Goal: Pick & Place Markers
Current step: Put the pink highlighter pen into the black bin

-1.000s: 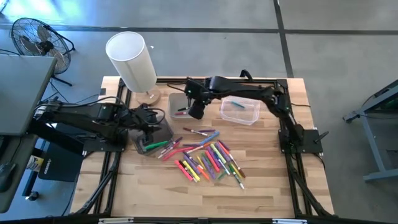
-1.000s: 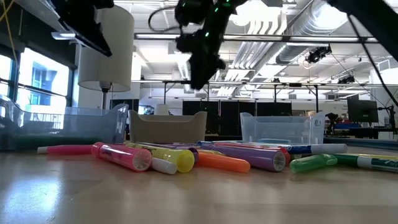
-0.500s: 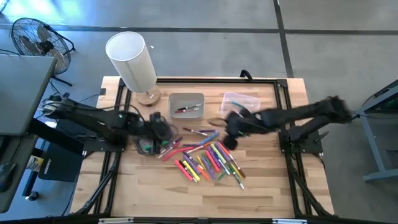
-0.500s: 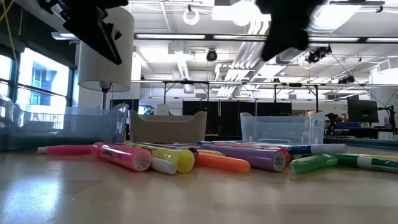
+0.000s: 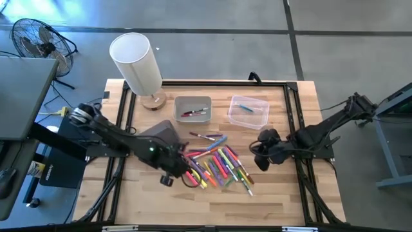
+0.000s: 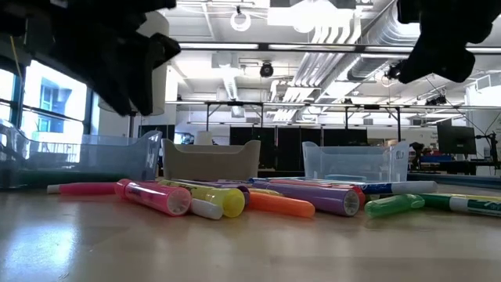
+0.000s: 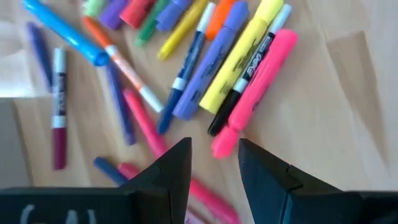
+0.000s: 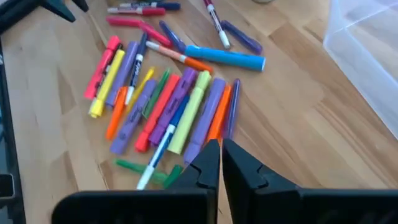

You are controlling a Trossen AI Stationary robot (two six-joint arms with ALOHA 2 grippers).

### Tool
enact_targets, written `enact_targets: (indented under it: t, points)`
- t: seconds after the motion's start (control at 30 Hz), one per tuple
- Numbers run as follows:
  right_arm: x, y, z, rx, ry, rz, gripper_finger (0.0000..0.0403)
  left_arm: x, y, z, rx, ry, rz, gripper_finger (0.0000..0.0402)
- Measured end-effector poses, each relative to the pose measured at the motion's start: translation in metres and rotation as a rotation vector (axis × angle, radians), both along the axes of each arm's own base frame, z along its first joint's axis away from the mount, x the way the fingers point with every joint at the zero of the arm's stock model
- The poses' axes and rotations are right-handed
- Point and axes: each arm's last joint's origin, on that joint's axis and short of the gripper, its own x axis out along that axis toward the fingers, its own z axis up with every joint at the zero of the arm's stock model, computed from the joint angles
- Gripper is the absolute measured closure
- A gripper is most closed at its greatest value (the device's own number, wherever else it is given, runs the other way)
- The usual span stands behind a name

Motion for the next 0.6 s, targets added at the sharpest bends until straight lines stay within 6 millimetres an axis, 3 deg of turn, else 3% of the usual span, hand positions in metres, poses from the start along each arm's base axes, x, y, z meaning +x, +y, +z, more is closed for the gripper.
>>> enact_targets:
  t: [0.2,0.6]
  points:
    - [0.0,0.0,-0.001,-0.02,0.003,0.02,0.0402,0.022,-0.012,-0.02,-0.028,0.054,-0.043,0.0275]
    - [0.0,0.0,-0.001,-0.033,0.005,0.046,0.0402,0.039,-0.022,-0.049,-0.056,0.116,-0.095,0.0275]
